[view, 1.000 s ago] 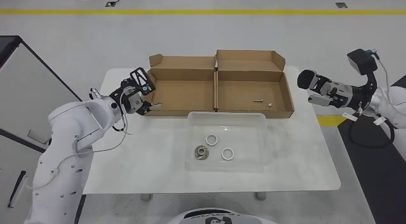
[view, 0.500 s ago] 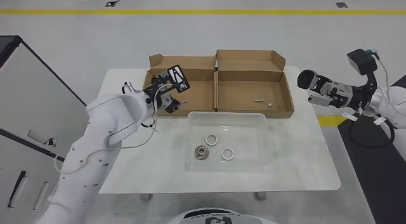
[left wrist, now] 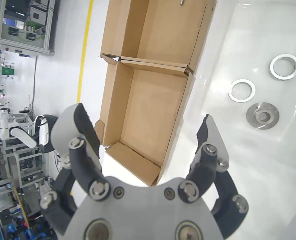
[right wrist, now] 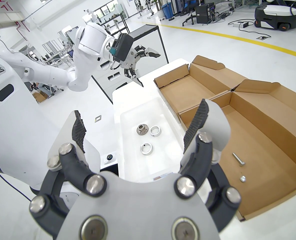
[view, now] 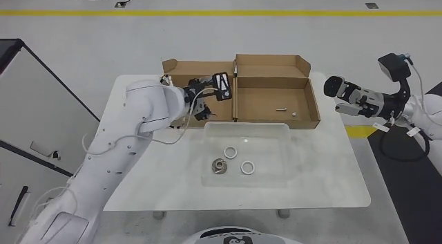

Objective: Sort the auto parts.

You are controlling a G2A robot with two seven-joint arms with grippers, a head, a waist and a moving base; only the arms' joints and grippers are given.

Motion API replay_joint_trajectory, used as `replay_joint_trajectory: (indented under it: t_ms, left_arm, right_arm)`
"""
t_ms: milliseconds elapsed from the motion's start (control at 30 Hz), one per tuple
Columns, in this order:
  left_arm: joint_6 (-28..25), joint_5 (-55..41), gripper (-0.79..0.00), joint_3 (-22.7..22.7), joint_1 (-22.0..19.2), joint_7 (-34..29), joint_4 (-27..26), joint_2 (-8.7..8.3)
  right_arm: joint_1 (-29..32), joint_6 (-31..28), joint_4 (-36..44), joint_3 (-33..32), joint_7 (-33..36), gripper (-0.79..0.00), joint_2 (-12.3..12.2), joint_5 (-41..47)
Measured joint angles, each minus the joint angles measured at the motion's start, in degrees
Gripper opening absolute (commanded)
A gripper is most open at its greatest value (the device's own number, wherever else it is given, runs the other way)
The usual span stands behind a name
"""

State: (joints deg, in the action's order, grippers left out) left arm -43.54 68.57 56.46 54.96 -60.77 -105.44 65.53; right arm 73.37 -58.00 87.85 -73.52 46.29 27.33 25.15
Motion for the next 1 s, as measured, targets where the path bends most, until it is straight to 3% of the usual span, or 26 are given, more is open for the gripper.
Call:
replay_joint_trajectory:
  t_ms: [333, 767, 1000]
  left_arm:
    - [2.27, -4.26, 0.000, -10.31, -7.57, -2.28, 4.72, -0.93]
    - [15.27, -19.40, 0.000, -20.34, -15.82, -15.29, 3.39, -1.75]
    - [20.09, -20.55, 0.000, -24.61, -18.29, -20.08, 3.68, -1.14]
  right_arm:
    - [0.00, 0.00, 0.00, 0.00, 0.00, 0.000, 0.00, 0.00]
    - [0.00, 0.00, 0.00, 0.00, 0.00, 0.000, 0.00, 0.00]
    - [0.00, 0.00, 0.00, 0.00, 0.00, 0.000, 0.00, 0.00]
